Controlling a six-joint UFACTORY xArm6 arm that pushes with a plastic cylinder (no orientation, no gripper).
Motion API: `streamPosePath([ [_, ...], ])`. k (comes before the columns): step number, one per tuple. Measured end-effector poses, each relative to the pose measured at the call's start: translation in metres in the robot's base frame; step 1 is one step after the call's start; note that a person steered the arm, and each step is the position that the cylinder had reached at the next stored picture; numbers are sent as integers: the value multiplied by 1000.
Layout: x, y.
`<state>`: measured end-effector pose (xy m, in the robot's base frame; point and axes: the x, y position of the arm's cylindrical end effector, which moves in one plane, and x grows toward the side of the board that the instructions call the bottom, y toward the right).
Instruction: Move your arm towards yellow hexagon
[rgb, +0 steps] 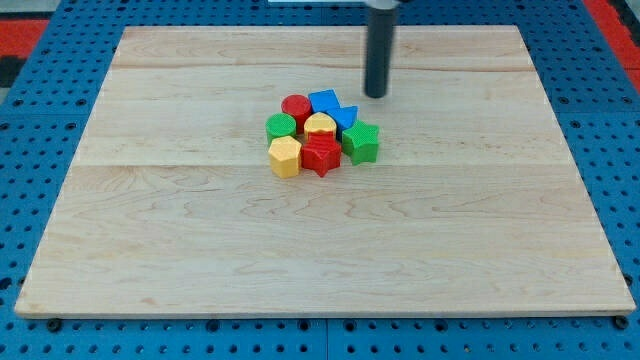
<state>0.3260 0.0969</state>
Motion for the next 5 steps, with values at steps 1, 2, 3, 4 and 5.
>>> streamPosePath([
  [1, 43, 62],
  [2, 131, 72],
  [3, 187, 10],
  [4, 199, -71],
  [5, 197, -145],
])
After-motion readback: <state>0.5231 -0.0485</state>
